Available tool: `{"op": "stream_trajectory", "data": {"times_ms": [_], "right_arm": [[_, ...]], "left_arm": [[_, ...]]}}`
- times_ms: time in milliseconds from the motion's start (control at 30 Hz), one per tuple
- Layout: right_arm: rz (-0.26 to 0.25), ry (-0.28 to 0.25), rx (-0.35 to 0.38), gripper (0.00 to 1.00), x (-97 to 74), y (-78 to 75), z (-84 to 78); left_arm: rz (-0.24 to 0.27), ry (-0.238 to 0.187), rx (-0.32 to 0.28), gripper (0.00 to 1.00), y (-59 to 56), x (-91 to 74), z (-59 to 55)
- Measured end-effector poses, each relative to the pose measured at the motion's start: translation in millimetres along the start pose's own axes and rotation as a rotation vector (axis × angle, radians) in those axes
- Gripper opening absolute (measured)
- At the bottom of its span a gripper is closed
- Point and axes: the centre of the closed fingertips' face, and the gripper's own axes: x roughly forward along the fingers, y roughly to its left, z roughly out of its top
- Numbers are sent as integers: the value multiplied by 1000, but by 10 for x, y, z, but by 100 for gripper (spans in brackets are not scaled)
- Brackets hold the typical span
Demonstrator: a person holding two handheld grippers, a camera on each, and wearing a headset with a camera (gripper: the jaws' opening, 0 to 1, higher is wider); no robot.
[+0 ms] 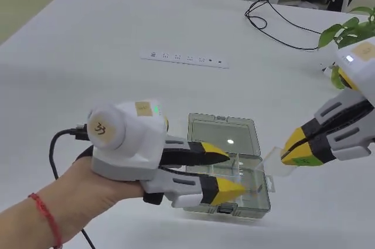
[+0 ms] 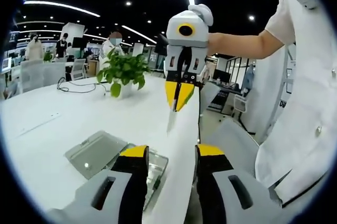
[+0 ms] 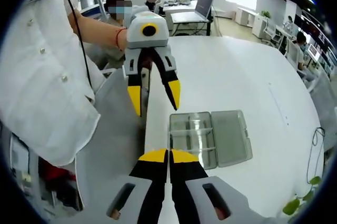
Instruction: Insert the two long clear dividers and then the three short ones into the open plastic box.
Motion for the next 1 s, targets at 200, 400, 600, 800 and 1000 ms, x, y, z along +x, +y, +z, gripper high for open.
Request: {"op": "stream_trajectory", "data": {"times_ms": [200,400,600,800,1000], "right_arm": [[-29,10,21,3,53,-110,-85],[-55,26,32,3,176,-234,-176],[-73,71,9,3,340,-332,-291],[-75,95,0,3,495,-416,-419],[-69,117,-7,3,613,-430,-476]], "left_arm": [[51,34,11,50,118,-77,-118],[71,50,12,59,181,-134,-180],[85,71,34,72,238,-170,-259],[95,85,32,81,273,-201,-336],[107,92,16,89,305,-221,-386]]}}
